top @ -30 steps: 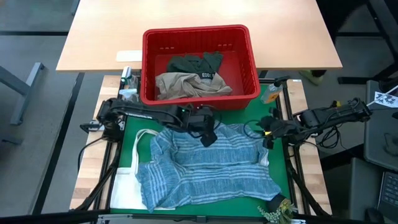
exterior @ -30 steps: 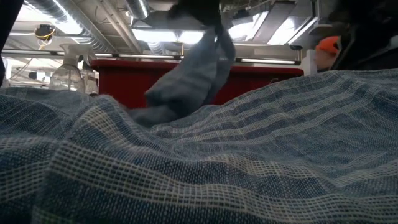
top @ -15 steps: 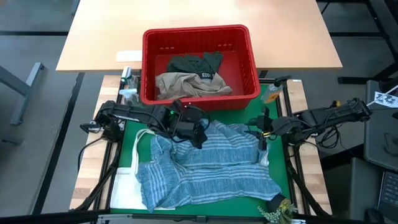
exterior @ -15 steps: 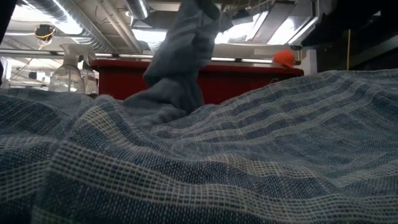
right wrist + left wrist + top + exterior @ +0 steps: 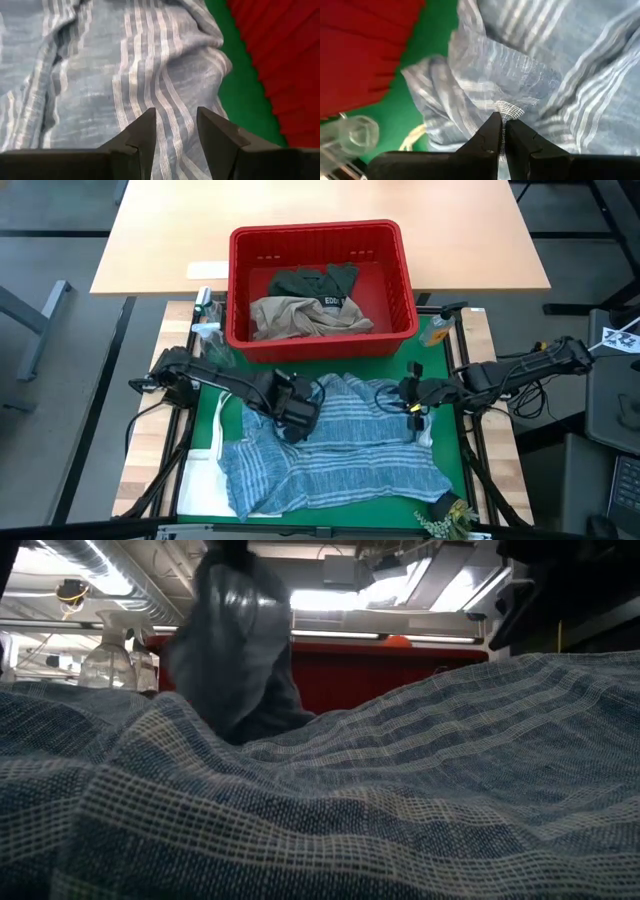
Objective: Fold Laundry from Bin
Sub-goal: Fold the blue checkered polo shirt
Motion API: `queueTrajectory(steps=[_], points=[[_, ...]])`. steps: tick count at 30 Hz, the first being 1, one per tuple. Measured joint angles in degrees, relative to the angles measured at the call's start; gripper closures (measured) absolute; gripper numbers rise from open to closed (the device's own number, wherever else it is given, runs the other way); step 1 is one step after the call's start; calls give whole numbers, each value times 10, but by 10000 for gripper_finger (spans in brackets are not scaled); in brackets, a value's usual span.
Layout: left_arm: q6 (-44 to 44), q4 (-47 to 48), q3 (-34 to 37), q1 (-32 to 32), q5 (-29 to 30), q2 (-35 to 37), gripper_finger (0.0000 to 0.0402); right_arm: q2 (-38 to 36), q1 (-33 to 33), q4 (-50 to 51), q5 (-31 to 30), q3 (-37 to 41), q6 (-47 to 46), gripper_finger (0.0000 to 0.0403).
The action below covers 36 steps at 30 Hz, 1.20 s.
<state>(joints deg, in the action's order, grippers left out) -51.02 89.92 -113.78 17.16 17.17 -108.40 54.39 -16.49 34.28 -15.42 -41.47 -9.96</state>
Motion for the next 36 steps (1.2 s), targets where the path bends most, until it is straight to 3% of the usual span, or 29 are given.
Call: queueTrajectory(steps=[6,16,20,26,36], points=[[-59,1,29,14,-21,1,357,-2,0,12,0,0,0,260],[-100,-24,29,16,-16,1,259,-3,0,24,0,0,0,260],[-109,-85,29,12,49,1,231,-3,0,24,0,0,0,260],[-195,-142,29,-10,175,-18,222,-3,0,24,0,0,0,260],[-221,-147,29,-74,150,-87,221,-3,0,23,0,0,0,260]])
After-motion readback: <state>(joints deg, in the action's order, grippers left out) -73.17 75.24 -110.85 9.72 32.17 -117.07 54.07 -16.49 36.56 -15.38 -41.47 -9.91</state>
